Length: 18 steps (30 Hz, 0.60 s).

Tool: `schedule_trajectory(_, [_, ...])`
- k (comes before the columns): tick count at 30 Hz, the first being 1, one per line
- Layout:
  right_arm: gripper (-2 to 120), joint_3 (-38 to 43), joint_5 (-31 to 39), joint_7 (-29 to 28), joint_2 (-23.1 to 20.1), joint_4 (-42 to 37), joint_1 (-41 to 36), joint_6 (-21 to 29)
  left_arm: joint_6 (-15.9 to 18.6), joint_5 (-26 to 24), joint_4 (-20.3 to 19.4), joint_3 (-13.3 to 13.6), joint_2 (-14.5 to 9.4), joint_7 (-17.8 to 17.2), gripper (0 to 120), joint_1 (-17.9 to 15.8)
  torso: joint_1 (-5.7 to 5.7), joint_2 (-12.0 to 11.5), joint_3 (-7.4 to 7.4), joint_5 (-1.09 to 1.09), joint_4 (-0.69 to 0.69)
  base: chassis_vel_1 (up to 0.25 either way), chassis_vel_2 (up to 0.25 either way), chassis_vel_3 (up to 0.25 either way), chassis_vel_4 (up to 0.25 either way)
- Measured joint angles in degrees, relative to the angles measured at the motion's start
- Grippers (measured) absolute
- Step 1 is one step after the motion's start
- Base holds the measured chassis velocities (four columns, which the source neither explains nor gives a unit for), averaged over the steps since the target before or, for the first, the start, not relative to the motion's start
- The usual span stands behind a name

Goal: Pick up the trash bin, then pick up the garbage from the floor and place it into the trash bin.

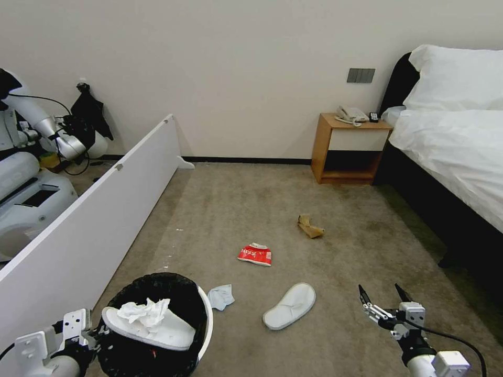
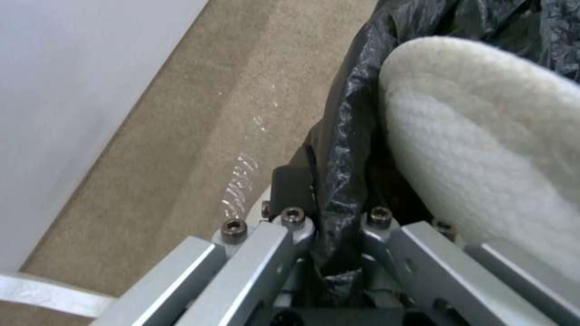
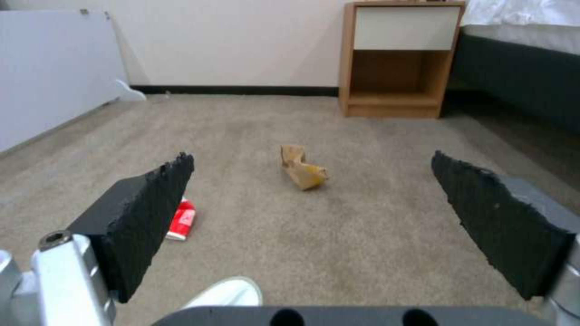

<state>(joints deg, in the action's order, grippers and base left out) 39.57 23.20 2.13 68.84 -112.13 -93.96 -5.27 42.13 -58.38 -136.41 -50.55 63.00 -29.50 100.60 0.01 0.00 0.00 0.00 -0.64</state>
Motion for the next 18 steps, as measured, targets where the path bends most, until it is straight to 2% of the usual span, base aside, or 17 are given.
schedule_trajectory(18, [100,-1.1,0.3,0.5,-1.4,0.5,0.9,0.1,0.0,0.6,0.2,0.7,0.0,-0.2,2,-0.1,0.00,0.0,0.00,0.00,0.00,-0.062,0.057,0.058,-0.056])
